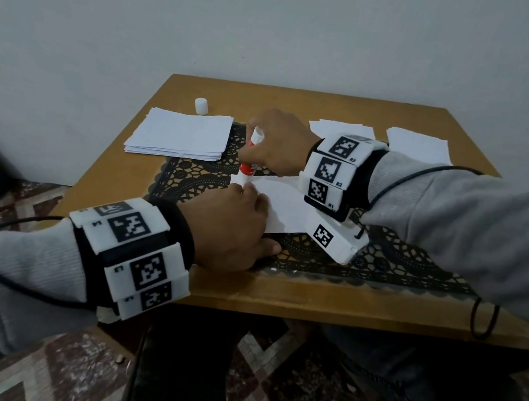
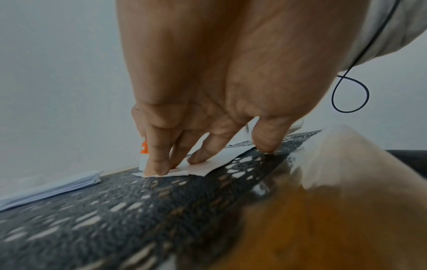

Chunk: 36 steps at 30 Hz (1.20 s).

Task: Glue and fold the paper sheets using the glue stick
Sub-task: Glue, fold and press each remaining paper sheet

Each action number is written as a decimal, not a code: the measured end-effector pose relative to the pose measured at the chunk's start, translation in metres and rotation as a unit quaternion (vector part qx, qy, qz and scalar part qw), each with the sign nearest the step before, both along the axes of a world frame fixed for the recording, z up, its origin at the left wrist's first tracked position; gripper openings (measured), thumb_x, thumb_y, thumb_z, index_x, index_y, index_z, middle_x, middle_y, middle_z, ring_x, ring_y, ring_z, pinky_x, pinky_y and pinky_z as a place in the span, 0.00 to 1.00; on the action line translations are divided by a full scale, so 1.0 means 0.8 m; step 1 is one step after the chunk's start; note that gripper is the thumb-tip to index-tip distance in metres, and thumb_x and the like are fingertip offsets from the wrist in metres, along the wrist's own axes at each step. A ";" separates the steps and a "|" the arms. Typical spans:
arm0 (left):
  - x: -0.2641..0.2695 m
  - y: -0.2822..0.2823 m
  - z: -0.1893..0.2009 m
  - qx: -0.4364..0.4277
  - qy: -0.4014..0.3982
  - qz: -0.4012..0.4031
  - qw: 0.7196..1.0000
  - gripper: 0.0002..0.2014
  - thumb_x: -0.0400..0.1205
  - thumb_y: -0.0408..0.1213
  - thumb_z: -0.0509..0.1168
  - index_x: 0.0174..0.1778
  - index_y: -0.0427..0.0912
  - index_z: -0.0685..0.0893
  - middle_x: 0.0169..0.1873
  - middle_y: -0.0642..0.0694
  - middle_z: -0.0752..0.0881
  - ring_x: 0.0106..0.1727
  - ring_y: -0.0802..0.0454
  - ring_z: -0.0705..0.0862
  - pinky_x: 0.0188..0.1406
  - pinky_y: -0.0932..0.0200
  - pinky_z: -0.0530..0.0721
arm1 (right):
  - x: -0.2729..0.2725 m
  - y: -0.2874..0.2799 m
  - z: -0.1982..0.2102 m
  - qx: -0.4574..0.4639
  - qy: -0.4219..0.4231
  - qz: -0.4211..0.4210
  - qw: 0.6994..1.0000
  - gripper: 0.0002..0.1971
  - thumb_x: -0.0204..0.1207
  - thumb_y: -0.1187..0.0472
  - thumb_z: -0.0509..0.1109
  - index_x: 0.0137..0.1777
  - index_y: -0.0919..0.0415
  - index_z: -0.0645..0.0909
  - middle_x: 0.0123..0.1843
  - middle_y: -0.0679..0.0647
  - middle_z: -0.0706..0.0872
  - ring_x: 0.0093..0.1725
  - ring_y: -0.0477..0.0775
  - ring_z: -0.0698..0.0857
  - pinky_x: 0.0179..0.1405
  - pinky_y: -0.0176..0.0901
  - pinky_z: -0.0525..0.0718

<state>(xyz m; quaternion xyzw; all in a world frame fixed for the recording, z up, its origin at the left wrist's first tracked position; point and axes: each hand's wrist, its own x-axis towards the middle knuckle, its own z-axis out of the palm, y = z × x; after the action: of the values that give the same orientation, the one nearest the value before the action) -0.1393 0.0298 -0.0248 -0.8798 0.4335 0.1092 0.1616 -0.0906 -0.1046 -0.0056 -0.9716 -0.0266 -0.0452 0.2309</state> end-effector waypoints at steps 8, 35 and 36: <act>0.003 -0.004 0.001 0.003 -0.014 -0.015 1.000 0.38 0.82 0.66 0.44 0.78 0.38 0.61 0.70 0.37 0.70 0.67 0.41 0.73 0.64 0.46 0.77 | -0.011 -0.025 0.001 0.012 -0.004 -0.033 0.999 0.10 0.71 0.56 0.74 0.42 0.64 0.82 0.39 0.54 0.80 0.32 0.48 0.75 0.27 0.39 0.72; 0.060 -0.050 0.034 0.030 0.017 -0.061 0.998 0.39 0.79 0.49 0.69 0.83 0.57 0.55 0.66 0.43 0.75 0.59 0.50 0.72 0.52 0.61 0.66 | -0.057 -0.107 0.021 -0.042 0.005 -0.078 0.996 0.09 0.79 0.56 0.66 0.47 0.62 0.81 0.37 0.54 0.84 0.21 0.43 0.79 0.19 0.34 0.75; 0.060 -0.053 0.035 0.036 0.015 -0.064 0.997 0.40 0.79 0.49 0.69 0.84 0.56 0.55 0.69 0.43 0.75 0.64 0.48 0.73 0.52 0.61 0.66 | -0.057 -0.106 0.019 -0.059 0.007 -0.069 0.996 0.08 0.79 0.55 0.66 0.45 0.60 0.82 0.40 0.52 0.82 0.26 0.44 0.79 0.24 0.37 0.75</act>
<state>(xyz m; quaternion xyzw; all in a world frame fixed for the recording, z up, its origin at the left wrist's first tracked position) -0.0909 -0.0129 0.0029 -0.8423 0.4867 0.1276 0.1936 -0.1362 -0.1898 0.0097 -0.9833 0.0395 -0.0529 0.1697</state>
